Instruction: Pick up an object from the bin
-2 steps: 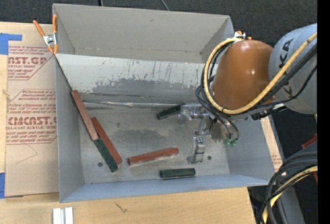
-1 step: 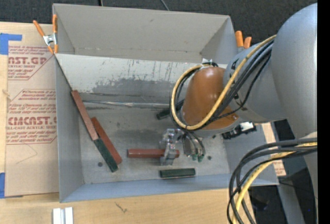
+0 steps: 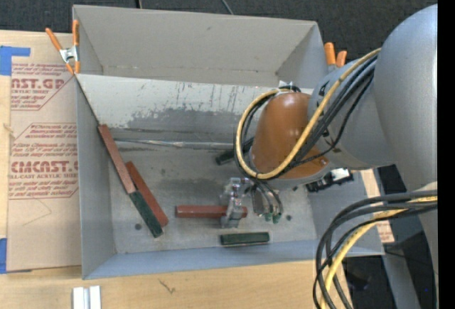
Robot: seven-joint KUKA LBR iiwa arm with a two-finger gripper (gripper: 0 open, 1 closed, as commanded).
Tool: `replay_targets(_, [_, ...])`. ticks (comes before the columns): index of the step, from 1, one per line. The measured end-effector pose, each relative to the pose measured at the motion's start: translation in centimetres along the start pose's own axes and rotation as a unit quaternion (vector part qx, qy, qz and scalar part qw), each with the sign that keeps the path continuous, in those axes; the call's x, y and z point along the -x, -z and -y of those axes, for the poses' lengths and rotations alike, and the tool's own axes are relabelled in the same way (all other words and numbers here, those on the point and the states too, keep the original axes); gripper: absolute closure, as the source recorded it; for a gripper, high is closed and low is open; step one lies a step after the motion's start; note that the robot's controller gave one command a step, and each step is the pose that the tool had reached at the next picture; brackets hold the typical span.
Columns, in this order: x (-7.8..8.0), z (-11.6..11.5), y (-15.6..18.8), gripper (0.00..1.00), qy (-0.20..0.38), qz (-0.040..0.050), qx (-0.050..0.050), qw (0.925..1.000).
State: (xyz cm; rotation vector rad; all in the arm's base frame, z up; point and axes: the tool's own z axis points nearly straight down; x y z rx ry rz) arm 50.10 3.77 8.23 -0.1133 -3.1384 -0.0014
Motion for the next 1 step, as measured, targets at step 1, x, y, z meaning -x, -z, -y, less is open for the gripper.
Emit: replay_targets(1, [-0.33,0.28,18.26,1.0,0.012,0.0047,0.0,0.9999])
